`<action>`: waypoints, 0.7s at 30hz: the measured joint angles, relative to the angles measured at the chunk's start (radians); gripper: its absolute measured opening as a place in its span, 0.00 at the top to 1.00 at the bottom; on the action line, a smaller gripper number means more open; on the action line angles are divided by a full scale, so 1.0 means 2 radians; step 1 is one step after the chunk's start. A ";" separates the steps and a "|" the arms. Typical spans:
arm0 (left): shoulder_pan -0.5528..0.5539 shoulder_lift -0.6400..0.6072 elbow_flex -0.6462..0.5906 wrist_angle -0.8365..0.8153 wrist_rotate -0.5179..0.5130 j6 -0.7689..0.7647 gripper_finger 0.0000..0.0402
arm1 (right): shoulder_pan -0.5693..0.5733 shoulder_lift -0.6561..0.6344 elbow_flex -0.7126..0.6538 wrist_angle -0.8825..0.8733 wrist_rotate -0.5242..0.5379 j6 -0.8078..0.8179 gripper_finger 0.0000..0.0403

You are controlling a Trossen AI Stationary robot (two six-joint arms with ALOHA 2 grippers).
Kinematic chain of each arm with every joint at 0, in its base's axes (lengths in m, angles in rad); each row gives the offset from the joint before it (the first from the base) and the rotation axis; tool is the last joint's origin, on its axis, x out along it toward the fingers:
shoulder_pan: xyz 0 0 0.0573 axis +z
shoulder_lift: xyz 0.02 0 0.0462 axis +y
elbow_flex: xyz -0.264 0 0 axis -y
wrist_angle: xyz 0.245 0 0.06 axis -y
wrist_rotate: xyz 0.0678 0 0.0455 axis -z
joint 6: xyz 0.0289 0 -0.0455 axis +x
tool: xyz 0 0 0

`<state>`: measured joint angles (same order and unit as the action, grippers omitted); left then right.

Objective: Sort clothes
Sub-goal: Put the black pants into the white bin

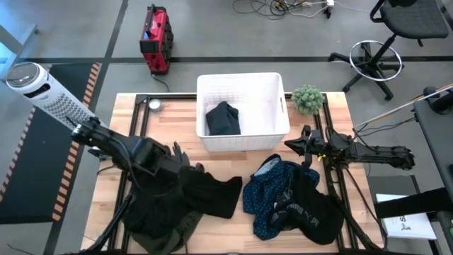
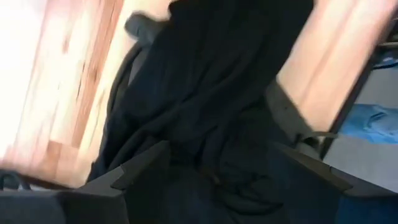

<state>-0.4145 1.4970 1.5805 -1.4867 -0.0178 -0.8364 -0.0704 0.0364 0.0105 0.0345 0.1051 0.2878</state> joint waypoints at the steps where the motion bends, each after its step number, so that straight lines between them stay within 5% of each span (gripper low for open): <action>1: 0.000 -0.001 -0.012 0.001 0.001 -0.008 0.36 | 0.000 0.000 0.000 0.000 0.000 0.000 1.00; 7: 0.001 -0.019 -0.095 0.021 0.029 -0.030 0.40 | 0.000 0.000 0.000 0.000 0.000 0.000 1.00; 21: 0.001 -0.064 -0.331 0.244 0.132 -0.090 0.46 | 0.000 0.000 0.000 0.000 0.000 0.000 1.00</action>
<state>-0.4117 1.3685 0.9185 -0.9979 0.2458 -1.0164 -0.0700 0.0364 0.0105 0.0349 0.1055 0.2878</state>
